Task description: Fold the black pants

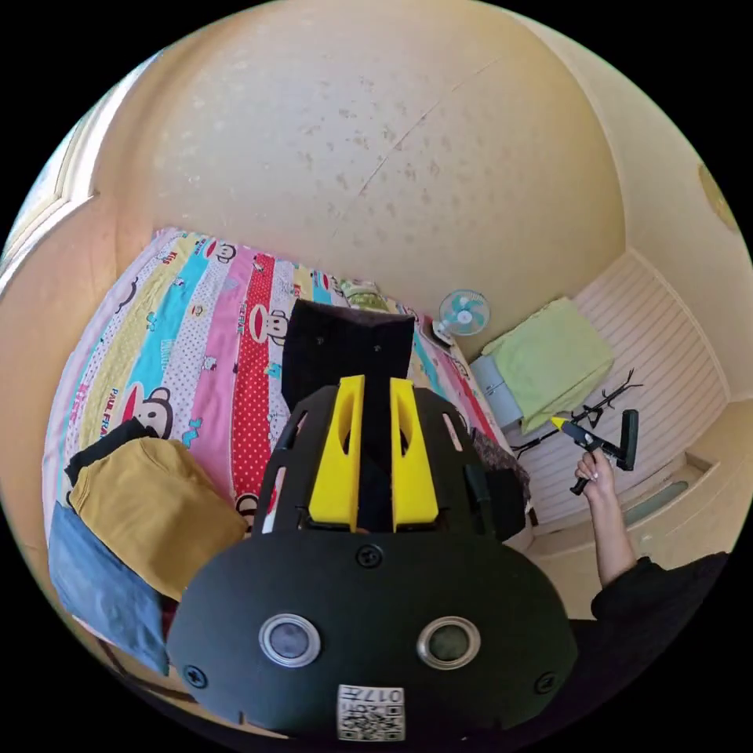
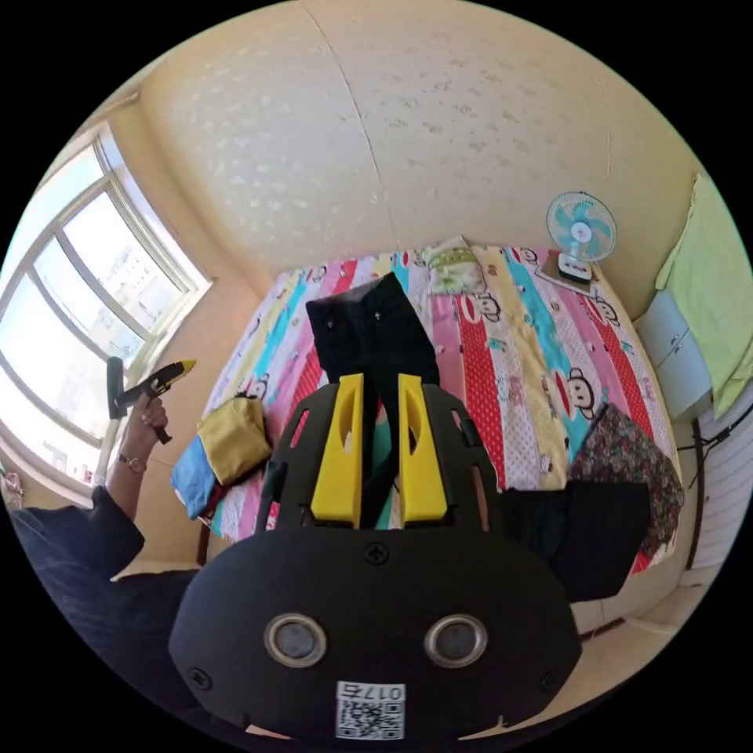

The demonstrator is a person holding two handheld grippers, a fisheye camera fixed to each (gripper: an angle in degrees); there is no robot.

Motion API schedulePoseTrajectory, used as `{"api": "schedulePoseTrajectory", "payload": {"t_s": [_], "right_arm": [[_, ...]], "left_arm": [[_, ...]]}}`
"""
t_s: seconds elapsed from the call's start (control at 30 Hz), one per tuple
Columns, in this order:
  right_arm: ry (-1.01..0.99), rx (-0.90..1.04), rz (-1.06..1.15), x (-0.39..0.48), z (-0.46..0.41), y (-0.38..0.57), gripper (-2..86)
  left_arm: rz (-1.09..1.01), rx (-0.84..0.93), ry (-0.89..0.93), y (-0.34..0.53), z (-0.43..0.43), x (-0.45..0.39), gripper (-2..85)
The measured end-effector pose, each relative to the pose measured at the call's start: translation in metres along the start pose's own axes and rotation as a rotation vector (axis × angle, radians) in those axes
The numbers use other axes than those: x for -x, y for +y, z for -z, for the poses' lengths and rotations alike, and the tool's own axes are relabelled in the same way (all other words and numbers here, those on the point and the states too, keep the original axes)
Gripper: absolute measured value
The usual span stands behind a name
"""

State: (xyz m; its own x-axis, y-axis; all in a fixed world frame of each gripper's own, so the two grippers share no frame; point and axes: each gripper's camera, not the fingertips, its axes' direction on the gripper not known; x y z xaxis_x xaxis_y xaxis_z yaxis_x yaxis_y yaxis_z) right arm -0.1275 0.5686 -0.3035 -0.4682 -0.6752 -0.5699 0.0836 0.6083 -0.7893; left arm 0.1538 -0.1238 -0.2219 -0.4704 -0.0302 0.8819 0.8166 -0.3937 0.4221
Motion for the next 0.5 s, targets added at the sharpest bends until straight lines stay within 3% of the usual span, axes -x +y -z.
{"api": "schedulePoseTrajectory", "payload": {"t_s": [0.13, 0.23, 0.37, 0.5], "right_arm": [[0.007, 0.355, -0.154, -0.032, -0.060, 0.140, 7.1], [-0.080, 0.435, -0.365, -0.055, -0.053, 0.224, 7.1], [-0.063, 0.428, -0.552, -0.072, -0.011, 0.277, 7.2], [0.011, 0.413, -0.552, -0.059, 0.022, 0.276, 7.2]], "left_arm": [[0.019, 0.473, -0.071, 0.105, -0.122, 0.054, 8.3], [0.028, 0.666, -0.134, 0.154, -0.172, 0.099, 9.4], [0.147, 0.586, -0.228, 0.175, -0.178, 0.164, 10.1], [0.462, 0.570, 0.055, 0.200, -0.205, 0.242, 11.5]]}}
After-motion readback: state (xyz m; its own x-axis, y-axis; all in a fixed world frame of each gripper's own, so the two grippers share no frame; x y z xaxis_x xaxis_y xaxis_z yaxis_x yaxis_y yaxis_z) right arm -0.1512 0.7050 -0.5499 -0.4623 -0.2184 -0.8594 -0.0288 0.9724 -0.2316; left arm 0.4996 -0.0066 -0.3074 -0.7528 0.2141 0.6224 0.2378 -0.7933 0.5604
